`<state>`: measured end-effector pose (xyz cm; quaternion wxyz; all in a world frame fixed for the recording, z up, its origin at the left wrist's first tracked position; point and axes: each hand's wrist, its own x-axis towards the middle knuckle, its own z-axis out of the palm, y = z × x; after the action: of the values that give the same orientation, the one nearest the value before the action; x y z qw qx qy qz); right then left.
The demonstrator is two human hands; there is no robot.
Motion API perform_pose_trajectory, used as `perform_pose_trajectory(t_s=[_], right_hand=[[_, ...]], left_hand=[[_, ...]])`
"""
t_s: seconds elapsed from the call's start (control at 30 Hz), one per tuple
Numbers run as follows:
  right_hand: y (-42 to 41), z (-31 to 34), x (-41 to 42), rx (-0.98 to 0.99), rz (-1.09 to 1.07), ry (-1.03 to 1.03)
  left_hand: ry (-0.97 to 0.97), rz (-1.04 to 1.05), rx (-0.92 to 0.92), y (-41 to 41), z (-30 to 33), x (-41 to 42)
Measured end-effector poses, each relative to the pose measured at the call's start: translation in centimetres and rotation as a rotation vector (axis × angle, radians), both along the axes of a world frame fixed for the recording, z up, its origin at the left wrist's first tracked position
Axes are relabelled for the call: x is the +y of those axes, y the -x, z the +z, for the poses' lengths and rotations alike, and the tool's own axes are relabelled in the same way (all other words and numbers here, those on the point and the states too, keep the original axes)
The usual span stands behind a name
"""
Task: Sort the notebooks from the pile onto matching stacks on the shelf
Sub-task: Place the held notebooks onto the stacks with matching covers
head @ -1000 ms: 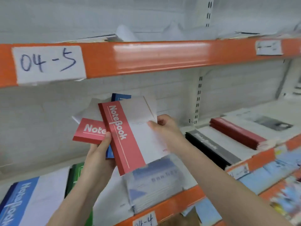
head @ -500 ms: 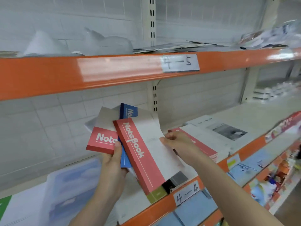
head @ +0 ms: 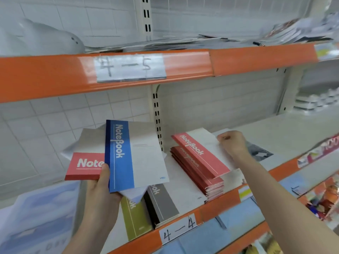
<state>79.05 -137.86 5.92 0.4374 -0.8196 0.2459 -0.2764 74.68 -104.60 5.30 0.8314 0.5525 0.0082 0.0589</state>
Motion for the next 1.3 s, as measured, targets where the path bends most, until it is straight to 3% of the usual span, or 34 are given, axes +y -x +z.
perform_pose_trajectory(t_s=[0.07, 0.17, 0.47, 0.9, 1.03, 1.2, 1.3], right_hand=[[-0.6, -0.6, -0.7, 0.068, 0.028, 0.140], [-0.8, -1.8, -0.9, 0.202, 0.039, 0.192], [-1.0, -2.8, 0.4, 0.320, 0.064, 0.408], [0.4, -3.6, 0.7, 0.327, 0.062, 0.595], [1.3, -1.7, 2.7, 0.064, 0.193, 0.453], [4.2, 0.8, 8.4, 0.147, 0.726, -0.111], [4.9, 0.4, 9.6, 0.081, 0.747, -0.297]], left_hand=[[0.012, 0.052, 0.003, 0.6, -0.3, -0.1], [-0.033, 0.076, 0.002, 0.9, -0.6, -0.2], [-0.062, 0.029, 0.010, 1.4, 0.2, -1.8], [0.084, -0.010, -0.002, 1.9, 0.0, -3.1], [0.144, -0.024, 0.035, 2.2, -0.4, -3.8], [0.216, -0.051, 0.125, 2.5, -0.5, -5.6], [0.163, -0.092, 0.086, 2.6, -0.6, -6.1]])
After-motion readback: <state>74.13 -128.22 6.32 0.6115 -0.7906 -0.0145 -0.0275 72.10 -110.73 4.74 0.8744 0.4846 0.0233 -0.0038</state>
